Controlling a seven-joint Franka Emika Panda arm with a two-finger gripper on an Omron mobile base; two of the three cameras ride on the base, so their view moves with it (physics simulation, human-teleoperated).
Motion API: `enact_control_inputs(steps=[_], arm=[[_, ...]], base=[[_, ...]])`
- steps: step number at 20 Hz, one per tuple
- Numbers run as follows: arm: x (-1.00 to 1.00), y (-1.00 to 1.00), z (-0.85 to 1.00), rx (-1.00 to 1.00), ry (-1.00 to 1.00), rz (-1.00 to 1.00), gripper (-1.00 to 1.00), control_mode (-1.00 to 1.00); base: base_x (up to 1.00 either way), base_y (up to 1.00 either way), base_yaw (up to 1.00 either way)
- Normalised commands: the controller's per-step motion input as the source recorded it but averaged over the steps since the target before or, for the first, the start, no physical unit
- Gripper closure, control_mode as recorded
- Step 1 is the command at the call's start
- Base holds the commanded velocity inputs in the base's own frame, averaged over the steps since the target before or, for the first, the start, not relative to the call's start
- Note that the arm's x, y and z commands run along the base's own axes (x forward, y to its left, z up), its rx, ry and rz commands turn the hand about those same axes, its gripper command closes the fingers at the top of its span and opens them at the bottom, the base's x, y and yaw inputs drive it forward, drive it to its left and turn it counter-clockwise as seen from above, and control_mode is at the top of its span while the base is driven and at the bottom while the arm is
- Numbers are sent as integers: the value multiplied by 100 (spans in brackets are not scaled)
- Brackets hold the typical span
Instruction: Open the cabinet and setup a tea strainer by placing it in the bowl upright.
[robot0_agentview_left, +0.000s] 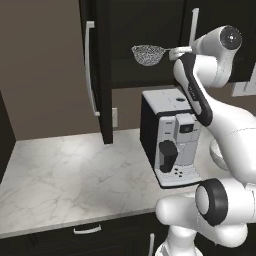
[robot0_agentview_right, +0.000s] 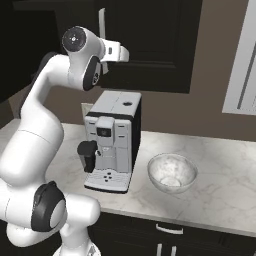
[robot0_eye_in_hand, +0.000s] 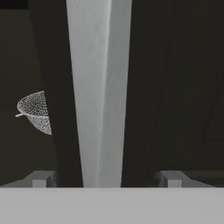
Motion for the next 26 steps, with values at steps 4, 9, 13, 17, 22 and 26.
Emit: enact_control_inputs(steps=[4,9,13,17,22,26], arm=[[20,1,0,0,-1,0,-100,-100],[13,14,0,0,0,0,100,-100],[12,29,0,0,0,-3,100,-100],[13,0,0,0,0,0,100,-100],[0,0,0,0,1,0,100,-100],[-14,-12,0,0,3,0,100,-100]], base=[[0,0,0],[0,0,0],[0,0,0],[0,0,0],[0,0,0],[0,0,0]])
